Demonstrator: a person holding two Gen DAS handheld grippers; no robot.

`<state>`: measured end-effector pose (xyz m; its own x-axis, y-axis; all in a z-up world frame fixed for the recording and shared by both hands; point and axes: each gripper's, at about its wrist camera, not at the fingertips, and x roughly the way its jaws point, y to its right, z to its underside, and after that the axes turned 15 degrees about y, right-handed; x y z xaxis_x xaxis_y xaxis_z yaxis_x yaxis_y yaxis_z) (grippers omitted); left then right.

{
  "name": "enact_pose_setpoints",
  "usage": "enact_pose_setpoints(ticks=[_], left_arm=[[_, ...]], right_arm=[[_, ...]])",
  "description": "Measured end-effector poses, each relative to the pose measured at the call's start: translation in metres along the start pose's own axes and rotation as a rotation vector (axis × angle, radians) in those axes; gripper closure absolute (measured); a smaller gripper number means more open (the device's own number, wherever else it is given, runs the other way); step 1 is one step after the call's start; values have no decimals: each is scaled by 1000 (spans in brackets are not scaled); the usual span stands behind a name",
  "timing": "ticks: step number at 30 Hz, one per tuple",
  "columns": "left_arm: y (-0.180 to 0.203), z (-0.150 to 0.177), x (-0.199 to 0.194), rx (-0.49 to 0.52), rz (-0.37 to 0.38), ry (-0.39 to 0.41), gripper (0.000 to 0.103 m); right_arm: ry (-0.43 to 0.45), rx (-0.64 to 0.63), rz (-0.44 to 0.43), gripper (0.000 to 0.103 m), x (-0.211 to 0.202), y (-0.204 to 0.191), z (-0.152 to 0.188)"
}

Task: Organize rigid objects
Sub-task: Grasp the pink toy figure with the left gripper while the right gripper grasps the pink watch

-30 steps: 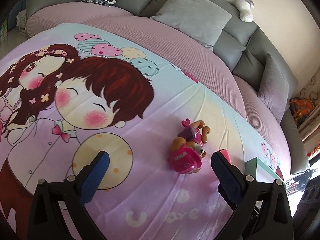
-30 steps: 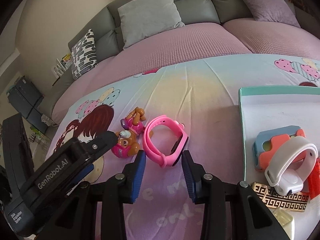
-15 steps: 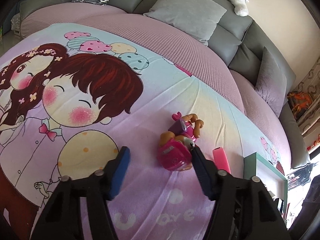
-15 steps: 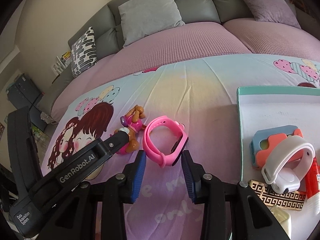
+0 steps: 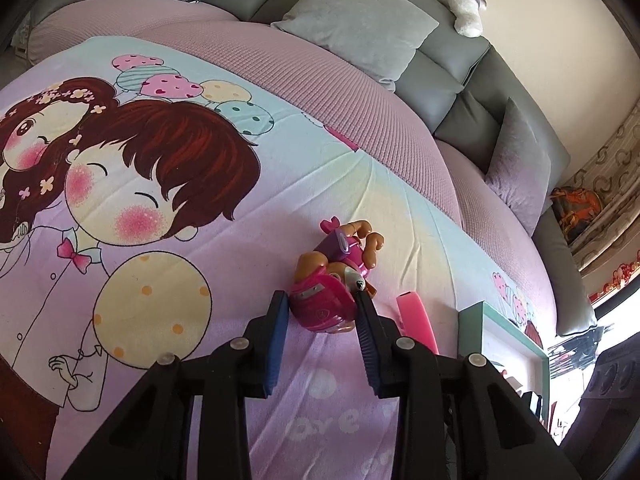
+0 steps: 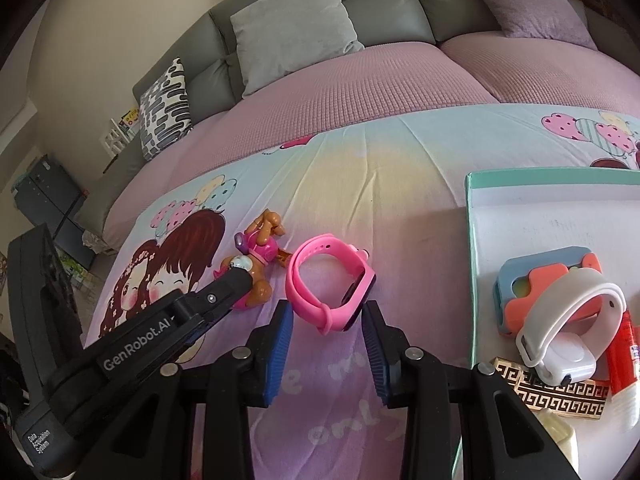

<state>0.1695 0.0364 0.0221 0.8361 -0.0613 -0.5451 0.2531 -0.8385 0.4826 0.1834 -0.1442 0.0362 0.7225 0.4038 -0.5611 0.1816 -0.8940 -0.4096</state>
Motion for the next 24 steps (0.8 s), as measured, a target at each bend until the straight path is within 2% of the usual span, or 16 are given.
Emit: enact_pose_setpoints(ticks=[5, 6, 7, 8, 15, 20, 24], left_arm=[[3, -4, -11, 2, 10, 24, 68], [3, -5, -14, 2, 13, 31, 68], [4, -6, -18, 2, 15, 39, 68], [5, -8, -21, 4, 17, 49, 68], [8, -12, -33, 15, 1, 68, 68], [4, -10, -38, 25, -67, 46, 68], [-4, -3, -42, 18, -97, 13, 68]], right_arm=[[23, 5, -9, 67, -8, 0, -5], [29, 7, -16, 70, -9, 0, -6], [35, 7, -21, 80, -12, 0, -7], [42, 7, -27, 85, -14, 0, -9], [26, 7, -33, 85, -13, 1, -8], [19, -13, -31, 85, -11, -2, -7], [-21, -36, -19, 85, -8, -6, -3]])
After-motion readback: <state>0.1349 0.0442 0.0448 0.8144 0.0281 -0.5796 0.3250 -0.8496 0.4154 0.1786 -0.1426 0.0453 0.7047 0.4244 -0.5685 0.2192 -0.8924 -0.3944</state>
